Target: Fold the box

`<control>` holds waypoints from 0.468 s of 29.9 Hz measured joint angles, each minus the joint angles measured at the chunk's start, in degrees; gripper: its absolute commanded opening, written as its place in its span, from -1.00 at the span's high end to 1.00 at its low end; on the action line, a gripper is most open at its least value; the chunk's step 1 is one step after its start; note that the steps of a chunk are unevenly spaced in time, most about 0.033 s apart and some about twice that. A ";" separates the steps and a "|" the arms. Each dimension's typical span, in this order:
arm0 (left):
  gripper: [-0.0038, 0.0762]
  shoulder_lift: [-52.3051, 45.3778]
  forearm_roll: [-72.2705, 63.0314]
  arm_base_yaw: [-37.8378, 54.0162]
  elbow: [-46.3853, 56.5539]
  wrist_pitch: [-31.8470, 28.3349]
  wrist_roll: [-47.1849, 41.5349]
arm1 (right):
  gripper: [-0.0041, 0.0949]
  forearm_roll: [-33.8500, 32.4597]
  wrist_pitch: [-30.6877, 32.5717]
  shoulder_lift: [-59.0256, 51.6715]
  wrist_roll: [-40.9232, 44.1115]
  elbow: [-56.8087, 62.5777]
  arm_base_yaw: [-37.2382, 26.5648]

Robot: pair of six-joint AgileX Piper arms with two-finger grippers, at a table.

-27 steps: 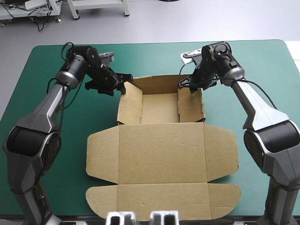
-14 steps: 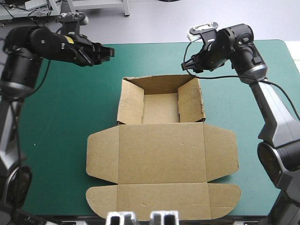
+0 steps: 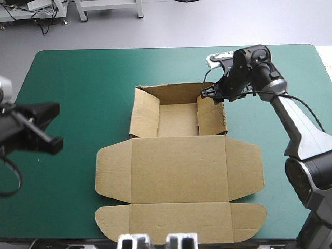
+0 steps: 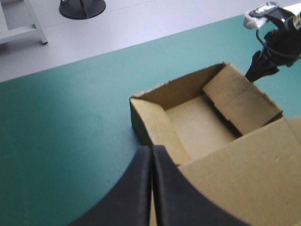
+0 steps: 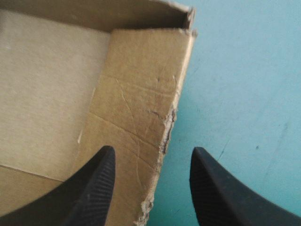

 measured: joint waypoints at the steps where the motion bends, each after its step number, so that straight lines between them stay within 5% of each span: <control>1: 0.93 -3.60 0.59 0.00 3.98 0.00 0.05 | 0.10 0.08 0.00 0.75 0.06 0.81 0.00; 7: 0.93 -23.59 1.35 0.00 24.34 -1.64 -0.58 | 0.31 2.43 -0.36 5.01 0.06 1.48 0.00; 11: 0.93 -30.50 1.30 0.00 32.04 0.08 -1.89 | 0.91 2.36 -0.41 7.39 -0.70 1.48 0.00; 14: 0.93 -31.22 1.30 0.00 34.48 0.08 -2.26 | 0.97 0.74 -0.41 7.81 -0.51 1.48 0.00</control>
